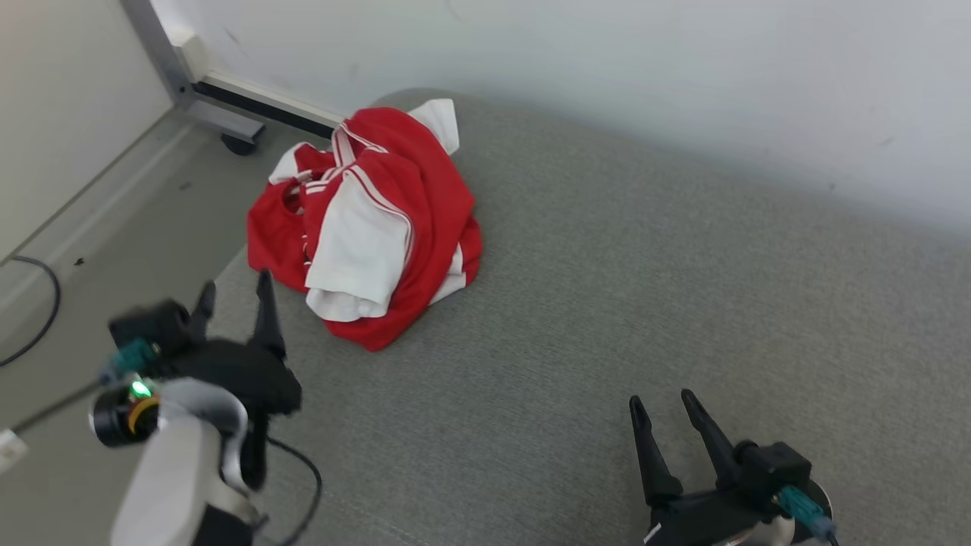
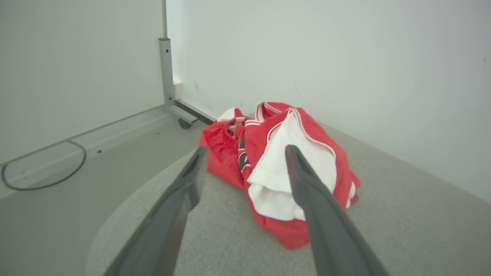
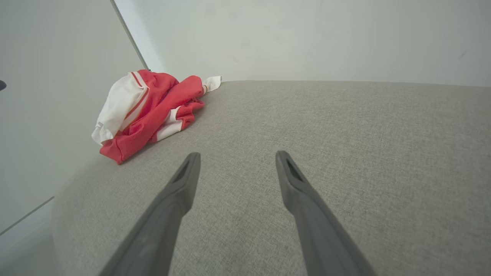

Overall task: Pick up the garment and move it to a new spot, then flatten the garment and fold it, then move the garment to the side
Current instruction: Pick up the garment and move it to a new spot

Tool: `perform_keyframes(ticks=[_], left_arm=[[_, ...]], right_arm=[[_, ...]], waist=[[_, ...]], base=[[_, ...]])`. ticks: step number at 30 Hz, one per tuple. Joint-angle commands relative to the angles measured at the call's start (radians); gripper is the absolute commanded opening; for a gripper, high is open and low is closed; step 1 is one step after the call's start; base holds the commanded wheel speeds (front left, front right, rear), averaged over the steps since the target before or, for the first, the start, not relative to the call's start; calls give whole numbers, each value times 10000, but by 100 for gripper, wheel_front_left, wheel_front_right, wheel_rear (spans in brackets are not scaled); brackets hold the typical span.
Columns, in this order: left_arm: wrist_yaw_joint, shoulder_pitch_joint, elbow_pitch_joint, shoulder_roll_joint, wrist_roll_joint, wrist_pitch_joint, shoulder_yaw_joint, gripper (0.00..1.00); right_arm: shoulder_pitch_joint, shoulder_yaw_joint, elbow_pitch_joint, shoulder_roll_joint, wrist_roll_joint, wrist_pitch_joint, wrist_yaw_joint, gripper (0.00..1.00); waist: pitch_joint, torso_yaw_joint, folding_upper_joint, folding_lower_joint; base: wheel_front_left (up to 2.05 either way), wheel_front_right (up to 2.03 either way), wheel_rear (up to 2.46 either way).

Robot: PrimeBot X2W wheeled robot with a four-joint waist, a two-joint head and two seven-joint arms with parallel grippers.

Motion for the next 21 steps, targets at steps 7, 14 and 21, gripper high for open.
perform_keyframes(ticks=[7,14,21], left_arm=[[-253,-2642,1660,760,-846,485,511,100],[-312,-3618,2707,1206,-1506,1356,902,100],[-10,-3913,3214,1429,-1767,2252,1081,100]], right_arm=[[-451,-18,-716,3,-782,455,-21,100],[-474,14,-1369,7,-902,671,-21,100],[-328,10,-1608,13,-750,641,-21,100]], waist=[[1771,-2044,0,0],[2381,-3272,0,0],[2568,-3836,0,0]], base=[[0,0,0],[0,0,0],[0,0,0]])
